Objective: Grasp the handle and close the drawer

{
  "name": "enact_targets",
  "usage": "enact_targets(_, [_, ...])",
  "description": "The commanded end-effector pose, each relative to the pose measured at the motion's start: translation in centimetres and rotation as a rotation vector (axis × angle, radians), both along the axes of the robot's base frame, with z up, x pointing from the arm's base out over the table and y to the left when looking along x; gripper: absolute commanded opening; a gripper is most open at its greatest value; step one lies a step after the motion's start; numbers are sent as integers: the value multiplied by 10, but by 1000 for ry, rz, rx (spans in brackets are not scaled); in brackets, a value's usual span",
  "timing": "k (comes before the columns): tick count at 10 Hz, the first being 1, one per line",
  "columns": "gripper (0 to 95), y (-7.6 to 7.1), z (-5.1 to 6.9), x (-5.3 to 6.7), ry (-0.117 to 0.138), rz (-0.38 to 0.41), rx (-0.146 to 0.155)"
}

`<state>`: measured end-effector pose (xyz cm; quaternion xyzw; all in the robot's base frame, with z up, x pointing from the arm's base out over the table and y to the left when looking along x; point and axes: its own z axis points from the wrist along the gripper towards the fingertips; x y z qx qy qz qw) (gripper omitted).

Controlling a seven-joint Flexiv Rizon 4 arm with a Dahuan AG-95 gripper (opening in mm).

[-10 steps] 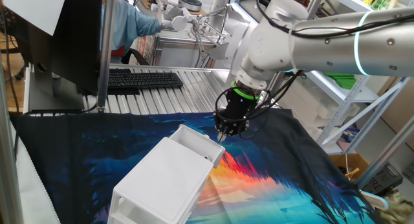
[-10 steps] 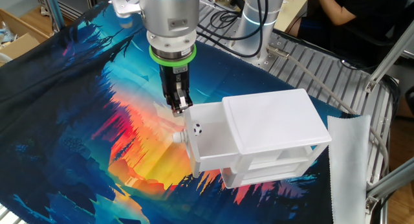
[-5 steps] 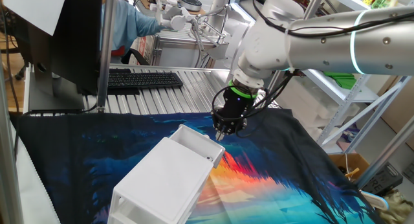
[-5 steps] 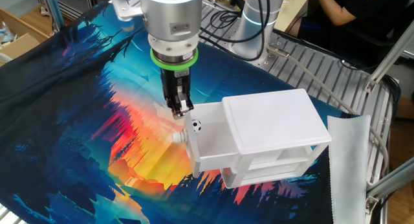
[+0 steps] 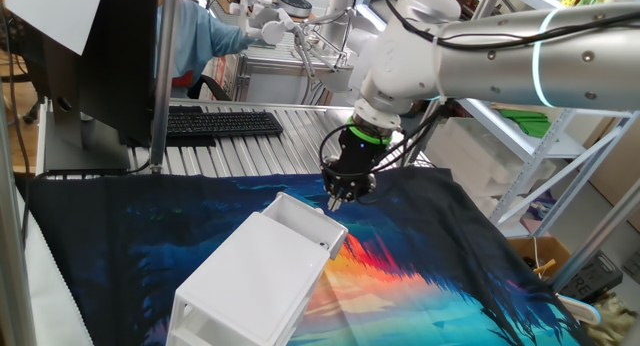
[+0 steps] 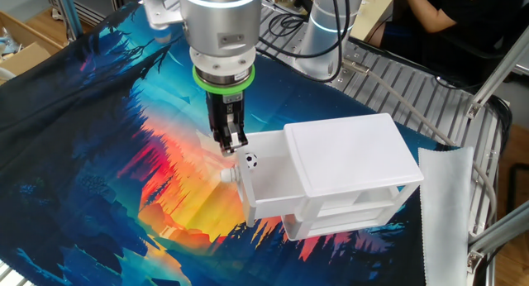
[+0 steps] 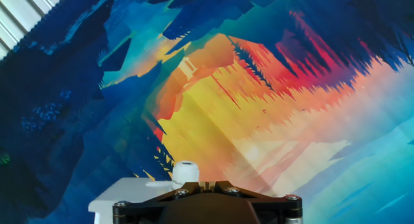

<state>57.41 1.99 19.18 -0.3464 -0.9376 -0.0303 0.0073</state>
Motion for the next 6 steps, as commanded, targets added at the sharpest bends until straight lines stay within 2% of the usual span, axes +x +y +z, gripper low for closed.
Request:
enact_targets(1, [0, 0, -2, 3, 0, -6, -2])
enact_targets(6, [0, 4, -4, 11, 1, -33, -5])
